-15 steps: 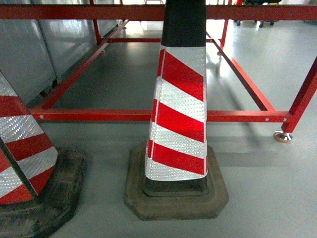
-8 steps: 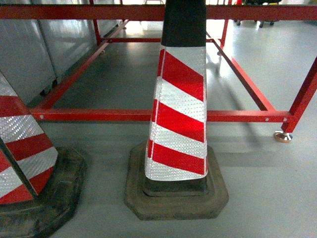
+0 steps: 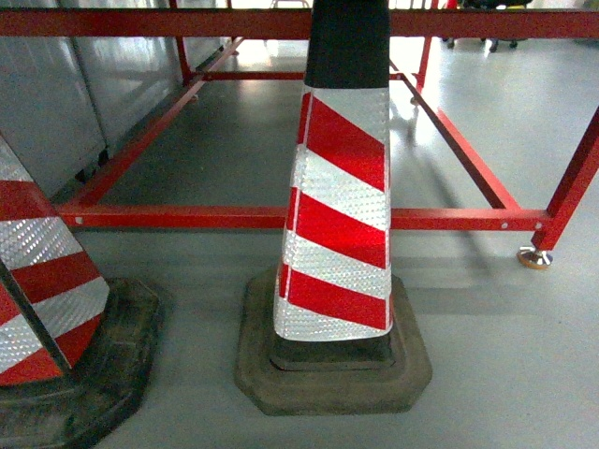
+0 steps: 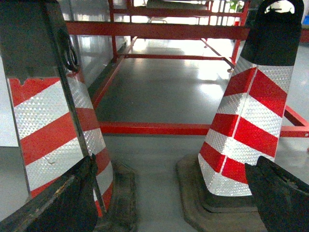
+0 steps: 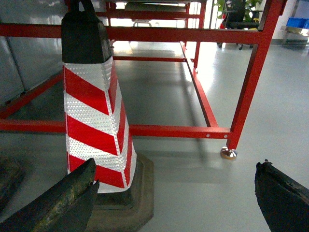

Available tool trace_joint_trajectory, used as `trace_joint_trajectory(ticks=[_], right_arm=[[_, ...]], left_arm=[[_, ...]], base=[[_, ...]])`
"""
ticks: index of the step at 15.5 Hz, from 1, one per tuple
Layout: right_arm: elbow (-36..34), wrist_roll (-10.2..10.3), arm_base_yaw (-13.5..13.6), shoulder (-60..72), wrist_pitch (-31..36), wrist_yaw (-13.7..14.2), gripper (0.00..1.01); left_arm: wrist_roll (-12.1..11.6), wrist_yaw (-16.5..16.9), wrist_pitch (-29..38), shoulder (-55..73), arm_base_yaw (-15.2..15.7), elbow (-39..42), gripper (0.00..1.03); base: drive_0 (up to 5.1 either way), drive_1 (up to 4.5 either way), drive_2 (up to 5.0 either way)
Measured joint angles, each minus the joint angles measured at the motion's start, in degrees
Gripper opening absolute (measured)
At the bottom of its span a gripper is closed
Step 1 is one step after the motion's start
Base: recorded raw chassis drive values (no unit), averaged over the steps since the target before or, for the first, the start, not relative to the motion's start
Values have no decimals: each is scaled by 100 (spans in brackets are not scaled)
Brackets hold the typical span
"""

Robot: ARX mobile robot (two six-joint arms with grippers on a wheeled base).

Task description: Place box next to blue box on left shelf

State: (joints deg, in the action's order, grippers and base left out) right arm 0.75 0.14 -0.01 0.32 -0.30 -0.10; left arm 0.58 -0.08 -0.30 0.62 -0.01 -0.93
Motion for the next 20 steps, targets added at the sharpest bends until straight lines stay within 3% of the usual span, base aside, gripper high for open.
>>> trace_joint_trajectory(ticks=[20], right_arm=[[0,-4,0,0,-4,9,98]], left_arm=[[-57,2,-7,0,0,0,98]], base=[[0,0,0]])
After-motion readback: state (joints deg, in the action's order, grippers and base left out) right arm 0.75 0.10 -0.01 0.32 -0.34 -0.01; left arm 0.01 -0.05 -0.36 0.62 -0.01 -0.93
